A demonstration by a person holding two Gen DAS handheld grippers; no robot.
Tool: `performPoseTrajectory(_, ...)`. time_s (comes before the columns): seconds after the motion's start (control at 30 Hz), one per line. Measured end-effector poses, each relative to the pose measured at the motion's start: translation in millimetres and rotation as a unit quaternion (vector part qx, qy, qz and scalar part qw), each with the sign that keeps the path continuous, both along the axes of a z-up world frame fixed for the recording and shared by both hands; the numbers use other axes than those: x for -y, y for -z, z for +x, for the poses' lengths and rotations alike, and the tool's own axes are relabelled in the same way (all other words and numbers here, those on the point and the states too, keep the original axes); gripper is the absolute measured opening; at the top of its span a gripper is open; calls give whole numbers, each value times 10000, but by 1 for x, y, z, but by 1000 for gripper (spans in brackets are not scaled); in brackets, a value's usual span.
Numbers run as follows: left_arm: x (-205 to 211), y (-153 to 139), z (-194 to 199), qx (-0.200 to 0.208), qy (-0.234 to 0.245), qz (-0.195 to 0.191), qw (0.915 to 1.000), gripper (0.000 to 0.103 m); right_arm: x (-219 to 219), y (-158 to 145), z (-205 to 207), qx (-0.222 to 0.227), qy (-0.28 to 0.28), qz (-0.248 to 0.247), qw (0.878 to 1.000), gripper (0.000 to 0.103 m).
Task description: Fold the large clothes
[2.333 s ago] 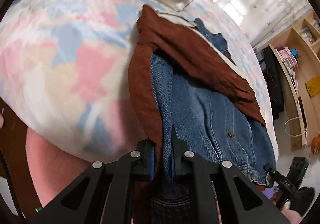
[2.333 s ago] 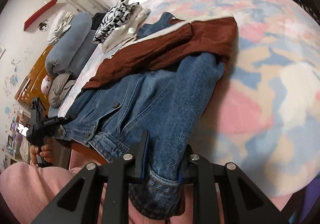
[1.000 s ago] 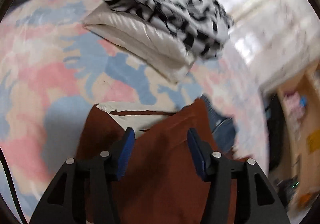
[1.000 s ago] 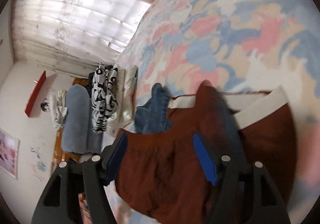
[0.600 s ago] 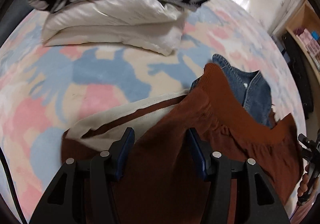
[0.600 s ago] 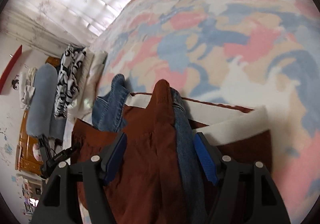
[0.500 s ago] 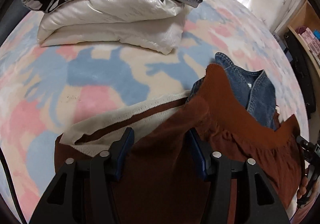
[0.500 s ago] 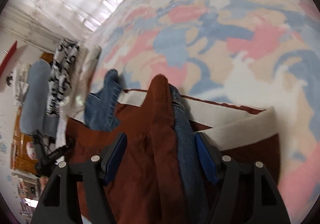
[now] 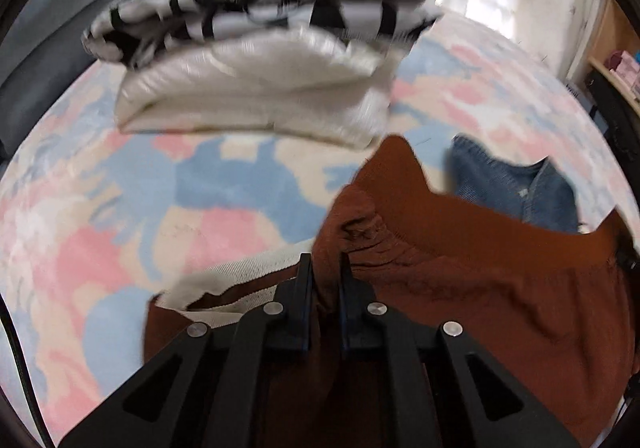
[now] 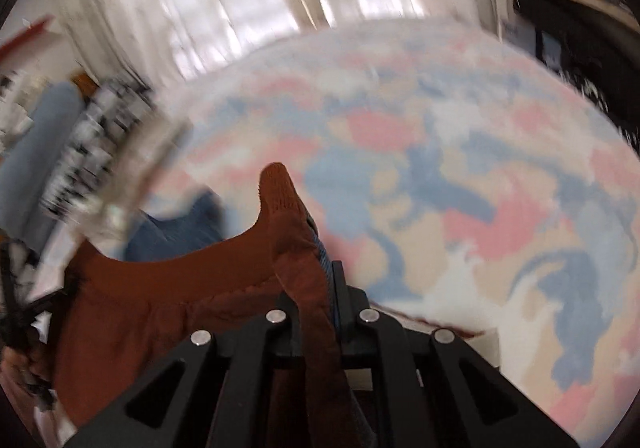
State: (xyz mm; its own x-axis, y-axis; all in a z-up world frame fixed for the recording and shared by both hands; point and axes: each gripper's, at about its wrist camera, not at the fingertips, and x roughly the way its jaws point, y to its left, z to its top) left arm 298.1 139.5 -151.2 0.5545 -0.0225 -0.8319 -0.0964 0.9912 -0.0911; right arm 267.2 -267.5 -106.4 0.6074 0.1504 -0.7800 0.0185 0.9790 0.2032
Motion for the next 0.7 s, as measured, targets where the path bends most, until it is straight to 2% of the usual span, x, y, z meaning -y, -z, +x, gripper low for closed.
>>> performPoseTrajectory(0.07, -3, 13, 0, 58, -2, -60, 10000, 12, 7, 29, 2, -265, 104, 80, 9996, 9)
performPoseTrajectory(0.1, -5, 16, -2, 156, -13, -91, 9998, 13, 15, 40, -2, -152, 140, 319, 9993, 9)
performPoseTrajectory(0.17, -10, 19, -5, 263, -35, -242, 9994, 13, 24, 41, -7, 15, 188, 595, 9980, 11)
performPoseTrajectory(0.23, -13, 20, -8, 311, -27, -366, 9988, 14, 24, 39, -7, 14, 166, 618, 9980, 15)
performPoseTrajectory(0.3, -18, 16, -10, 269, -3, -451, 9986, 16, 24, 34, -8, -107, 115, 579, 9982, 23)
performPoseTrajectory(0.33, -19, 13, -12, 234, -18, -415, 9989, 23, 23, 31, -9, -170, 112, 519, 9984, 27)
performPoseTrajectory(0.37, -21, 7, -15, 235, -37, -358, 9991, 24, 22, 27, -11, -223, 124, 431, 9987, 31)
performPoseTrajectory(0.43, -24, -8, -25, 411, 18, -255, 9988, 24, 24, 12, -21, -179, 147, 376, 9990, 32)
performPoseTrajectory(0.53, -22, -29, -39, 640, 94, -71, 9979, 24, 30, -13, -41, 173, 207, 604, 9978, 32)
performPoseTrajectory(0.6, -17, -43, -46, 833, 103, 77, 9964, 23, 28, -29, -53, 441, 266, 495, 9974, 32)
performPoseTrajectory(0.7, -4, -57, -45, 983, 200, -1, 9950, 16, 8, -39, -54, 560, 135, 188, 9982, 32)
